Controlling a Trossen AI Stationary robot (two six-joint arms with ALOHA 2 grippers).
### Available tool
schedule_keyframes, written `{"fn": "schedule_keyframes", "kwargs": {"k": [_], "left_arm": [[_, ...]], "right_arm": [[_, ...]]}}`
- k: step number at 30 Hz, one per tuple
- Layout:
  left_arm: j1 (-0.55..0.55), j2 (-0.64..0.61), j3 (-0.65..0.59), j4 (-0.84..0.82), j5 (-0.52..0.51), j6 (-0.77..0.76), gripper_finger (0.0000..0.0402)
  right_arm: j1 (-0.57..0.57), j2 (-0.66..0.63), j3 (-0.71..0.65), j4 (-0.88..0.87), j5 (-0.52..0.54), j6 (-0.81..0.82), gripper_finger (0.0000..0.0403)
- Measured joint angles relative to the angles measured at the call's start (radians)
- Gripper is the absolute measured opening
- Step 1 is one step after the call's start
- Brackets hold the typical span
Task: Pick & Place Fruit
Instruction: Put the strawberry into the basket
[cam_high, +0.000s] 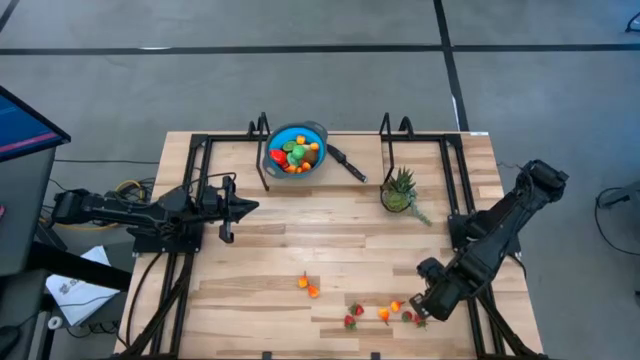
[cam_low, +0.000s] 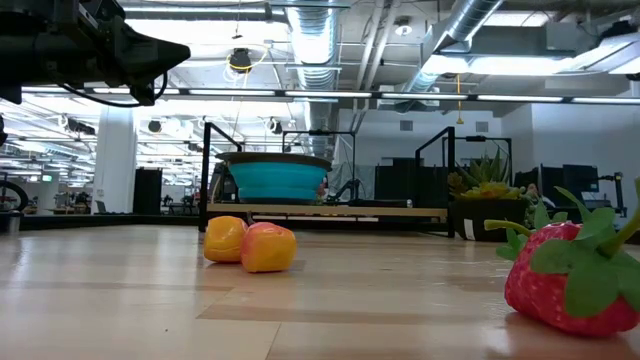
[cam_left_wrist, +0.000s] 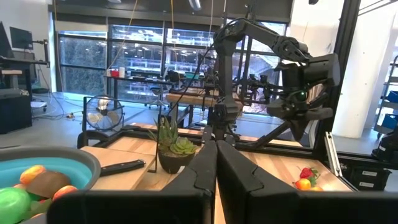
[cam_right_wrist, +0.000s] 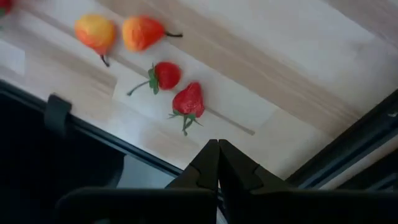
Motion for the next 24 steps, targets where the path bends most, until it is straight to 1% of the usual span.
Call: {"fn": "schedule_keyframes", "kwargs": {"k": [3,6,8,13,15,17,20,24], "left_arm": [[0.000,0.000,0.000,0.000,0.000,0.003,0.0004],[0.000,0.000,0.000,0.001,0.000,0.013,0.0004],[0.000,0.000,0.000,0.000,0.000,0.013,0.0004],[0.000,0.000,0.000,0.001,0.000,0.014,0.0004],[0.000,0.000,0.000,0.001,0.000,0.014,0.0004],[0.000,0.000,0.000,0.001,0.000,0.015,0.0004],[0.000,0.000,0.000,0.001,0.000,0.015,0.0004],[0.000,0.000,0.000,0.001,0.000,0.015,0.0004]], "right_arm": [[0.009,0.000,0.000,0.000,0.000,0.011,0.0003],[0.008,0.000,0.000,0.021,0.000,0.045,0.0031],[0.008,0.000,0.000,0.042,-0.001,0.060,0.0062],[0.010,0.004,0.000,0.090,-0.002,0.103,0.0167],[0.015,0.020,0.000,0.119,-0.003,0.094,0.0207],[0.030,0.046,0.000,0.139,-0.003,0.079,0.0237],[0.054,0.119,-0.001,0.162,-0.004,0.067,0.0257],[0.075,0.215,-0.001,0.213,-0.004,0.039,0.0259]]}}
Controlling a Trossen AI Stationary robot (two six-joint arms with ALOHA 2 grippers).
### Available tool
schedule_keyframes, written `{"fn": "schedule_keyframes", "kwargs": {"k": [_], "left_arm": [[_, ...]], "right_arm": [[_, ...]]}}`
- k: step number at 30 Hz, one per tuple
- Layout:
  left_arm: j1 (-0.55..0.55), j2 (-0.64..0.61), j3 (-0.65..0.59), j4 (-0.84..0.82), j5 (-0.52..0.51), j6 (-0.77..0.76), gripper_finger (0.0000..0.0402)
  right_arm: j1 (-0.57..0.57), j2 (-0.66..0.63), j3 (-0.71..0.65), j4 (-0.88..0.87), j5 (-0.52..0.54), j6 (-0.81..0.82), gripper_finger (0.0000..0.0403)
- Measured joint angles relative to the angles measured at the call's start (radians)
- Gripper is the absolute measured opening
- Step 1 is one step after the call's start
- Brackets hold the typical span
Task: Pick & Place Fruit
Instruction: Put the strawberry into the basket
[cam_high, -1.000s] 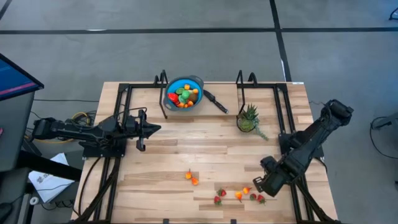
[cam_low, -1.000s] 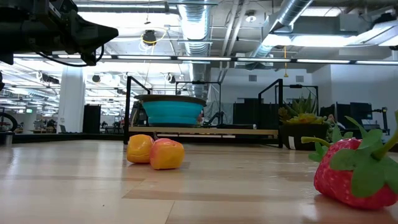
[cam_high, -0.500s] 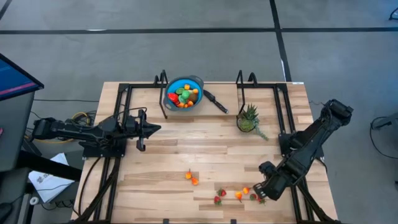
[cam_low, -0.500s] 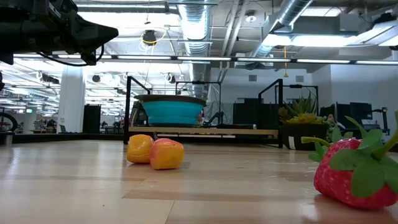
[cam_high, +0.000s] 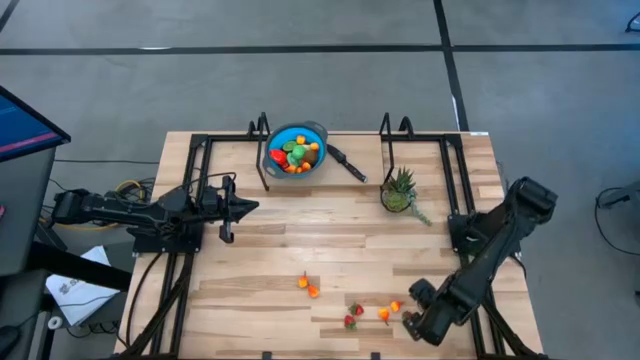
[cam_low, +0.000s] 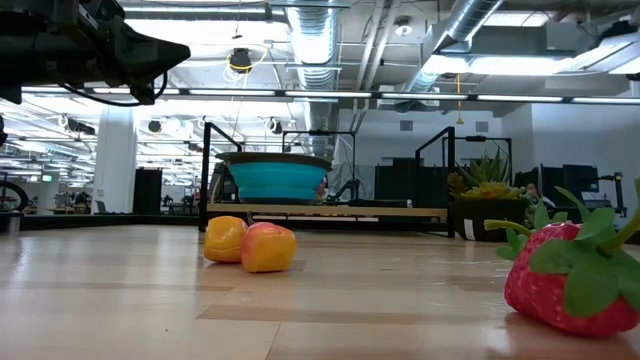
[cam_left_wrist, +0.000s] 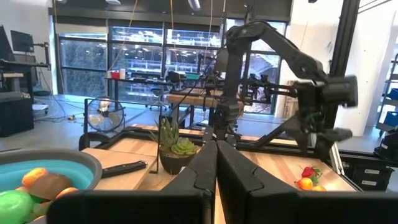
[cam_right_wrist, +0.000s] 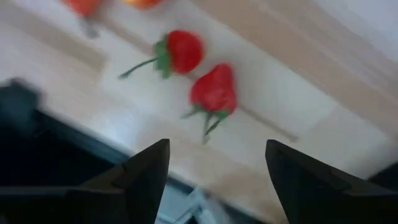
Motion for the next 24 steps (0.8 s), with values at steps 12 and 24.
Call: {"fn": "schedule_keyframes", "kwargs": {"k": [12,24], "left_arm": [[0.000,0.000,0.000,0.003,0.000,-0.008,0.0004],[0.000,0.000,0.000,0.003,0.000,-0.011,0.0004]], "right_arm": [[-0.031,0.152,0.003,0.040,0.005,-0.157,0.0245],[-0.017,0.171,0.004,0.042,0.005,-0.157,0.0193]]}}
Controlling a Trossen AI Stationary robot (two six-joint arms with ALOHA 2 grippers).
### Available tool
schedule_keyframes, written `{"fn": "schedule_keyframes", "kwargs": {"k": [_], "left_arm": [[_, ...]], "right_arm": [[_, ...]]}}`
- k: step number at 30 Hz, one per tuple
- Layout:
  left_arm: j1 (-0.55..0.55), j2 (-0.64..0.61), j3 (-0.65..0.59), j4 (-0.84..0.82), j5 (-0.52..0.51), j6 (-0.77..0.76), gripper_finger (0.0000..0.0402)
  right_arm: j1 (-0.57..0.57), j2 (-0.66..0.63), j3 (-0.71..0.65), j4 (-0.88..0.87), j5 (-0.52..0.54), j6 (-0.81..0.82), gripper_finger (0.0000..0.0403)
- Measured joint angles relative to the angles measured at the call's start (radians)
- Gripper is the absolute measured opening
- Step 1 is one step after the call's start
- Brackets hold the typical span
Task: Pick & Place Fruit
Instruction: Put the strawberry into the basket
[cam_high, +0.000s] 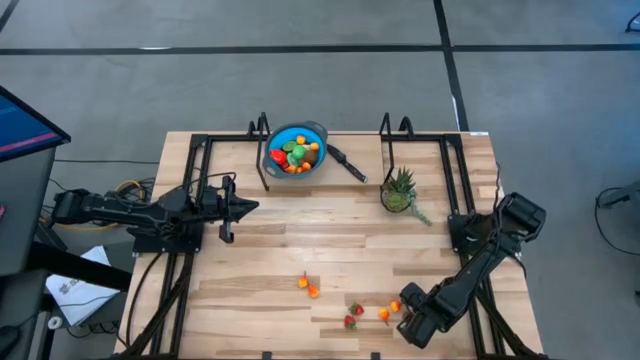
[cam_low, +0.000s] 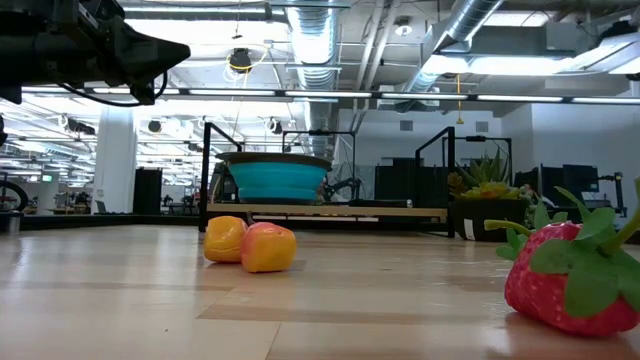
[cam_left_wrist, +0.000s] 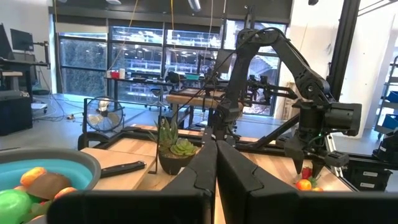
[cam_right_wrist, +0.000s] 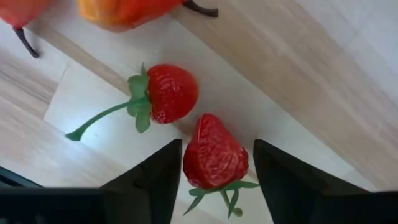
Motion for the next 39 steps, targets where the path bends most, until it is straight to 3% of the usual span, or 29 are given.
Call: {"fn": "schedule_keyframes", "kwargs": {"k": [8,17,24,39], "left_arm": [[0.000,0.000,0.000,0.000,0.000,0.000,0.0004],[0.000,0.000,0.000,-0.001,0.000,0.000,0.0004],[0.000,0.000,0.000,-0.001,0.000,0.000,0.0004],[0.000,0.000,0.000,-0.001,0.000,0.000,0.0004]], "right_arm": [[0.000,-0.001,0.000,0.000,-0.001,0.000,0.0130],[0.001,-0.001,0.000,0.007,0.000,-0.012,0.0171],[0.001,-0.002,0.000,0.007,0.006,-0.065,0.0118],[0.000,-0.002,0.095,-0.139,0.081,-0.105,0.0125]]}}
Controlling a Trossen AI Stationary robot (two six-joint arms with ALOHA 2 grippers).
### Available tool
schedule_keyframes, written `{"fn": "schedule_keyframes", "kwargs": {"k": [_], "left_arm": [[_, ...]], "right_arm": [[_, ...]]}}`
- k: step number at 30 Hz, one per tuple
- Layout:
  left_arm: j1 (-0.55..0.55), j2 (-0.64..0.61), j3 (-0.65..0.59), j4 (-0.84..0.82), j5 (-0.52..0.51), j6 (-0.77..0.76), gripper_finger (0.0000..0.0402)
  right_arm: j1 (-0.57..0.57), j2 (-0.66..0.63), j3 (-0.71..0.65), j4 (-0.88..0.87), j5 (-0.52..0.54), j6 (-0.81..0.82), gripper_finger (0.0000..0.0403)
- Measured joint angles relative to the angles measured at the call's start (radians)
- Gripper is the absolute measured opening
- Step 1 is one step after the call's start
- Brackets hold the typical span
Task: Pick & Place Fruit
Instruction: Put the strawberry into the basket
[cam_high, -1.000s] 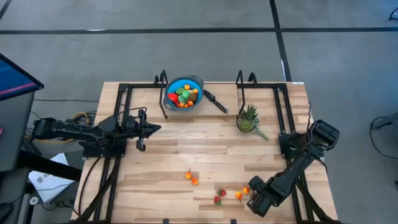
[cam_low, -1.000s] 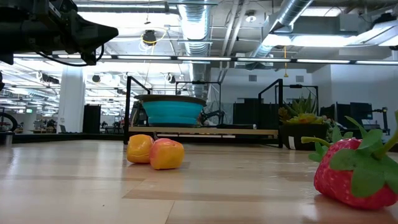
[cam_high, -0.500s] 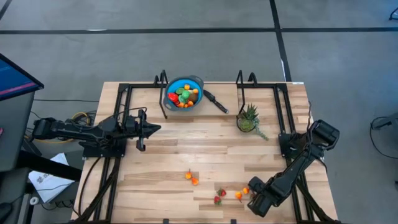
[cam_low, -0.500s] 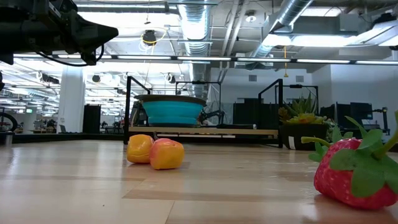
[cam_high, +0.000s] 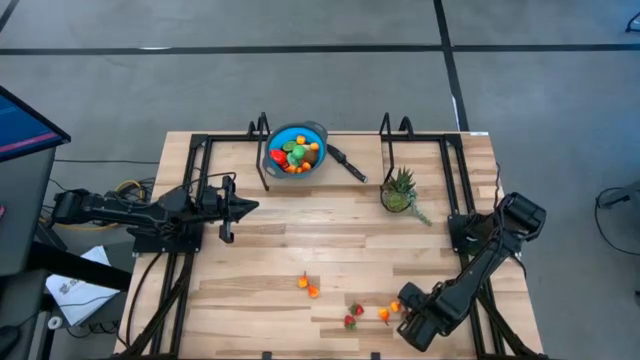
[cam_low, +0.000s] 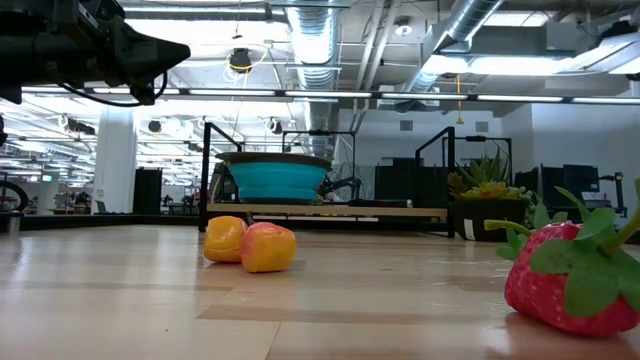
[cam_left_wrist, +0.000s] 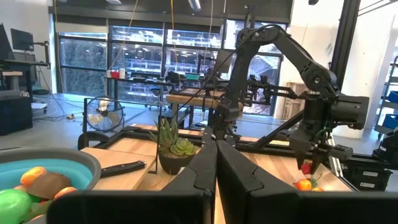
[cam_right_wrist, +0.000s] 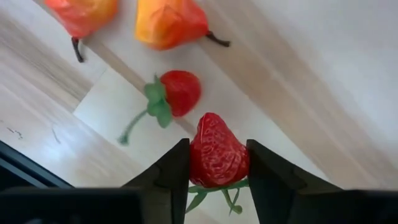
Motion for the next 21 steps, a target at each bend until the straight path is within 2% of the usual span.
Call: {"fn": "schedule_keyframes", "kwargs": {"k": [11,16,21], "left_arm": [[0.000,0.000,0.000,0.000,0.000,0.000,0.0004],[0.000,0.000,0.000,0.000,0.000,0.000,0.0004],[0.000,0.000,0.000,0.000,0.000,0.000,0.0004]], "right_arm": [[-0.016,0.000,0.167,-0.271,0.079,0.000,0.0118],[-0.056,0.000,0.285,-0.379,0.234,-0.058,0.0118],[-0.136,0.000,0.371,-0.409,0.395,-0.199,0.0118]]}}
